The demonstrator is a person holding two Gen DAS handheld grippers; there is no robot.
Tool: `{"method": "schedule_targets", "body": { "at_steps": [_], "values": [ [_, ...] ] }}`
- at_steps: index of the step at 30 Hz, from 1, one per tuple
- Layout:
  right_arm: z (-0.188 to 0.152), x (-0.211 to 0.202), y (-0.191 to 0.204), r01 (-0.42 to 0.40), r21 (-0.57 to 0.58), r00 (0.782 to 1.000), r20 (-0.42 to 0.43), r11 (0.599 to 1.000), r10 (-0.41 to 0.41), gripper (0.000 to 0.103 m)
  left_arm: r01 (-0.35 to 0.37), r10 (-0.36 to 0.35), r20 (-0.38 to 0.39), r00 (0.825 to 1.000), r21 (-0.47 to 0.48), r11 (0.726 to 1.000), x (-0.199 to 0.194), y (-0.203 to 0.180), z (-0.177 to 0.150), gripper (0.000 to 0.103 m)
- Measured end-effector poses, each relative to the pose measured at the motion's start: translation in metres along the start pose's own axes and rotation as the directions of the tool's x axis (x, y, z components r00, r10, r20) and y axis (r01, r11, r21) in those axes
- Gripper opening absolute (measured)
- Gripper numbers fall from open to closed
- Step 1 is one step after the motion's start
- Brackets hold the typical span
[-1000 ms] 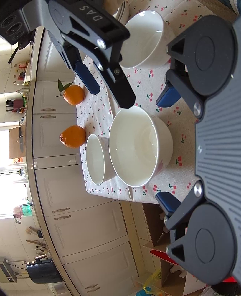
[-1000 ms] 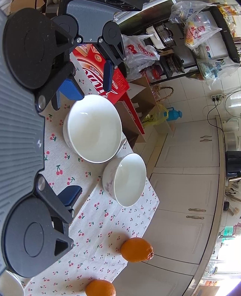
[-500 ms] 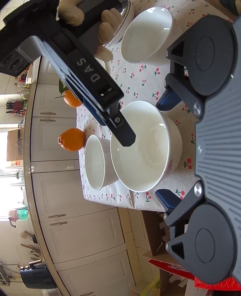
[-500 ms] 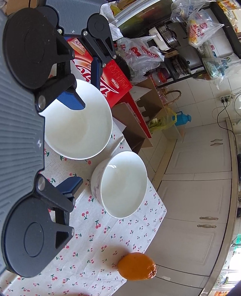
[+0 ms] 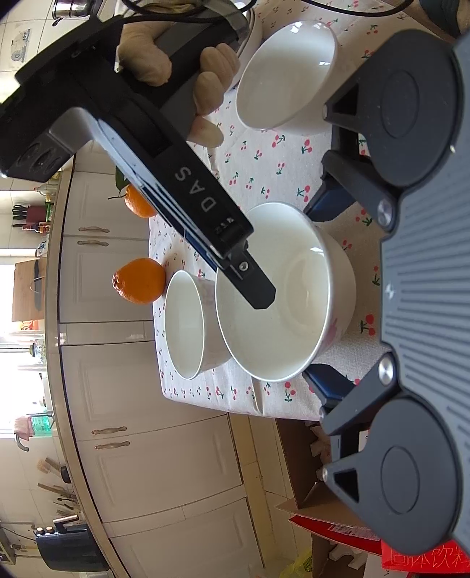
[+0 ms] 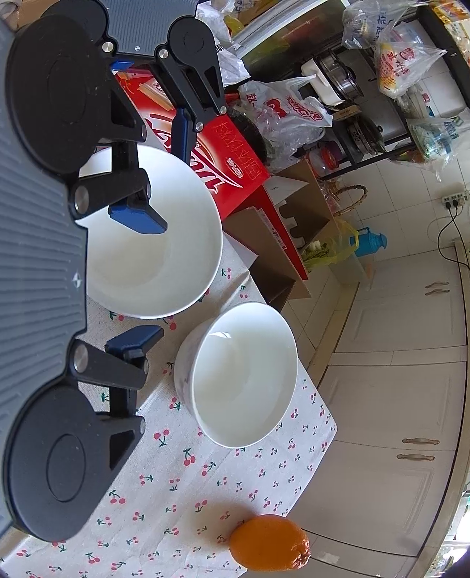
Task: Organize plates and bowls
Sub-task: 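Lift the held bowl and lower it into the other white bowl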
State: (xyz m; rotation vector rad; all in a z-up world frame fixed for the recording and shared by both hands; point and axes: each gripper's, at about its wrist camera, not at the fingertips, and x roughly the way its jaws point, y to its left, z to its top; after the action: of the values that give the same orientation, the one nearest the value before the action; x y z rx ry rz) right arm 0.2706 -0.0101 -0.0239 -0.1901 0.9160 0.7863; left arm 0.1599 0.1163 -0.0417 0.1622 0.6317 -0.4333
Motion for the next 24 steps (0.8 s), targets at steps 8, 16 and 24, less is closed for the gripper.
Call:
{"method": "schedule_targets", "body": {
  "at_steps": [8, 16, 24],
  "values": [
    [0.0022, 0.0037, -0.0035, -0.027, 0.005, 1.0, -0.008, 1.0, 0.027, 0.05, 0.004, -0.004, -0.001, 1.0, 0.003, 1.0, 0.0, 0.0002, -0.0001, 0.085],
    [0.0035, 0.0036, -0.0085, -0.051, 0.019, 0.999, -0.013, 0.999, 0.051, 0.048, 0.005, -0.005, -0.009, 1.0, 0.01, 1.0, 0.0006, -0.0003, 0.0013, 0.085],
    [0.0014, -0.0043, -0.0064, -0.049, 0.022, 0.999, -0.01, 0.999, 0.049, 0.048, 0.004, -0.004, -0.007, 1.0, 0.028, 1.0, -0.0047, -0.0057, 0.0052, 0.085]
  ]
}}
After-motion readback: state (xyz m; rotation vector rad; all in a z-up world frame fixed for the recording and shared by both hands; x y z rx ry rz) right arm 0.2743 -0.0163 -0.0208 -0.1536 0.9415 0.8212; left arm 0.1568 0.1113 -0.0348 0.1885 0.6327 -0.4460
